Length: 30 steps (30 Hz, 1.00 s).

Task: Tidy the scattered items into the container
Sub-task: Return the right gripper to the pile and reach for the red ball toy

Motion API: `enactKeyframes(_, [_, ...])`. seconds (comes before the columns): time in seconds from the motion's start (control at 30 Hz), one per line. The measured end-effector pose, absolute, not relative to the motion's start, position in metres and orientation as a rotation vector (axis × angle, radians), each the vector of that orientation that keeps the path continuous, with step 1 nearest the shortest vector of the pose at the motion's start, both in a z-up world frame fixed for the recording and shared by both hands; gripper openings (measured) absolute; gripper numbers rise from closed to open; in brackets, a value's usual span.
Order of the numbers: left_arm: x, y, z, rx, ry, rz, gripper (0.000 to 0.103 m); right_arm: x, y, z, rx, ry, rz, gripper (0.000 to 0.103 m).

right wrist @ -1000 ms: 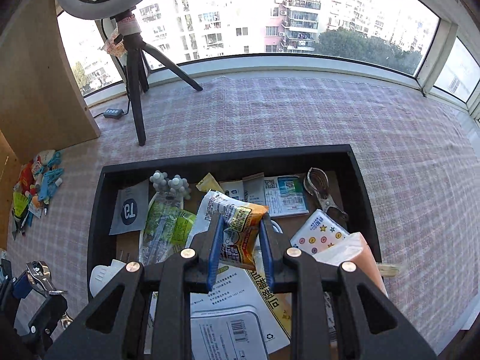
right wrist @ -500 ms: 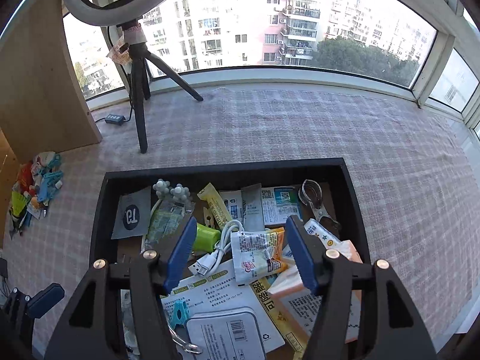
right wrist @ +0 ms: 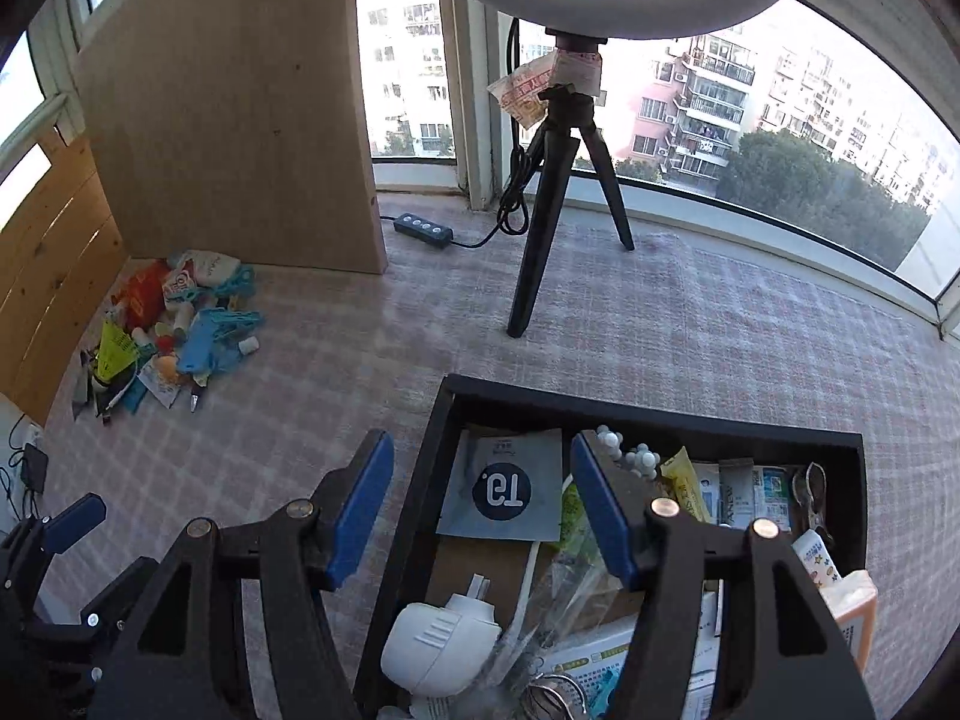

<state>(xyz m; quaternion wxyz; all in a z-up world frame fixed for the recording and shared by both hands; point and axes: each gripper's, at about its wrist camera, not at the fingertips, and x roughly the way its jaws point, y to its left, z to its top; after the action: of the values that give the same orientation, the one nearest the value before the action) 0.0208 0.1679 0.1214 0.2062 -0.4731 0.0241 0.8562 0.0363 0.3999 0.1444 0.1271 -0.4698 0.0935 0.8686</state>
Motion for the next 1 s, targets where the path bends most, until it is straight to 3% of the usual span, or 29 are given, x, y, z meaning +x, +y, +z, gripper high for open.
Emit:
enactKeyframes(0.43, [-0.047,0.018,0.11,-1.433,-0.082,2.64,0.083,-0.048,0.276,0.121,-1.549,0.095,2.707,0.061])
enactKeyframes(1.0, [-0.109,-0.072,0.072,-1.53,0.026,2.707,0.083,-0.115,0.198,0.098,-1.686,0.054,2.807,0.061])
